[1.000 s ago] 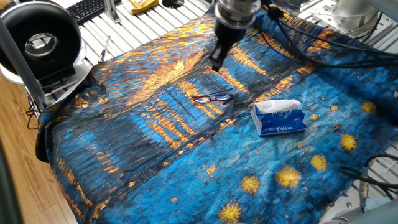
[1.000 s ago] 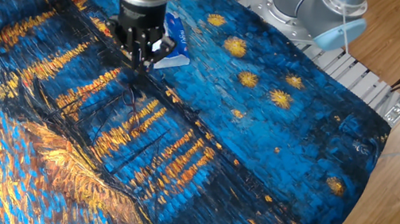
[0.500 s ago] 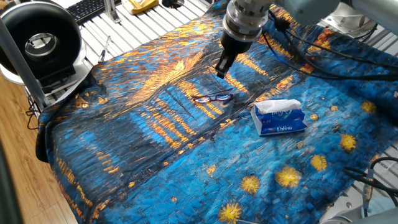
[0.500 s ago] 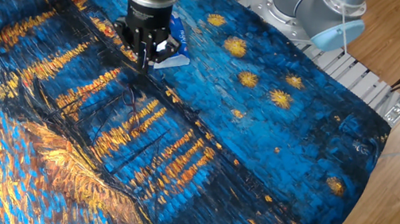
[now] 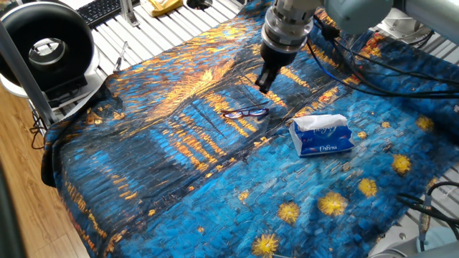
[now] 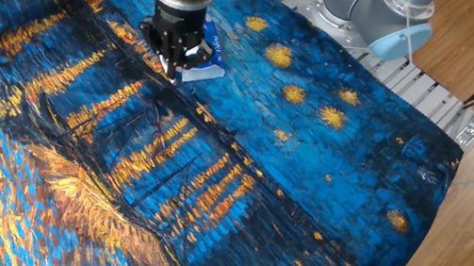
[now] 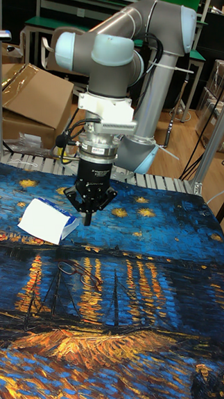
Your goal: Unfold the leg of the glasses (with one hand)
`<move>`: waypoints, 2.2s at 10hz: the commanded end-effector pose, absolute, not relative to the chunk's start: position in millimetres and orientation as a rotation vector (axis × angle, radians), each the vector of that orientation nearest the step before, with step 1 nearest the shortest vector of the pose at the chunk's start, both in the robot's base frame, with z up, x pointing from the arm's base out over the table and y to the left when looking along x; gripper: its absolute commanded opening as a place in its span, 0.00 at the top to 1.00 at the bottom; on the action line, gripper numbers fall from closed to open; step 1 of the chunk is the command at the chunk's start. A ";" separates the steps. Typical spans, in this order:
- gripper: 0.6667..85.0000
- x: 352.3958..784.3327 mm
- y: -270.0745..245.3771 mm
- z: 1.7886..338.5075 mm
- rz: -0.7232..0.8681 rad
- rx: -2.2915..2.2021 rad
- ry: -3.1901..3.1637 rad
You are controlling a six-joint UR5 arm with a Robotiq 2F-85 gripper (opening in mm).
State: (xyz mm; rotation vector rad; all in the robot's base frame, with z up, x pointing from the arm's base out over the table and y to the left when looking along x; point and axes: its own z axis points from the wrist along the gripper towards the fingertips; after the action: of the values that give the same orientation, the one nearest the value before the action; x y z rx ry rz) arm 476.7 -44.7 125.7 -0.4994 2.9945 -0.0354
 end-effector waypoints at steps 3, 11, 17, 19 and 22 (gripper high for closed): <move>0.99 451.6 -46.7 124.8 -0.019 -0.470 3.094; 0.60 484.5 -33.4 89.8 0.008 -0.709 2.929; 0.61 500.3 -41.7 62.2 -0.017 -0.853 2.884; 0.62 506.2 -42.2 54.2 -0.019 -0.867 2.862; 0.62 509.7 -42.4 49.4 -0.023 -0.898 2.845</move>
State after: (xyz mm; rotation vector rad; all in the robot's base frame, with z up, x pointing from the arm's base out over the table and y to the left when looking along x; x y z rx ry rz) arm 503.7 -43.5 56.4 -0.8744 2.8699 -0.0339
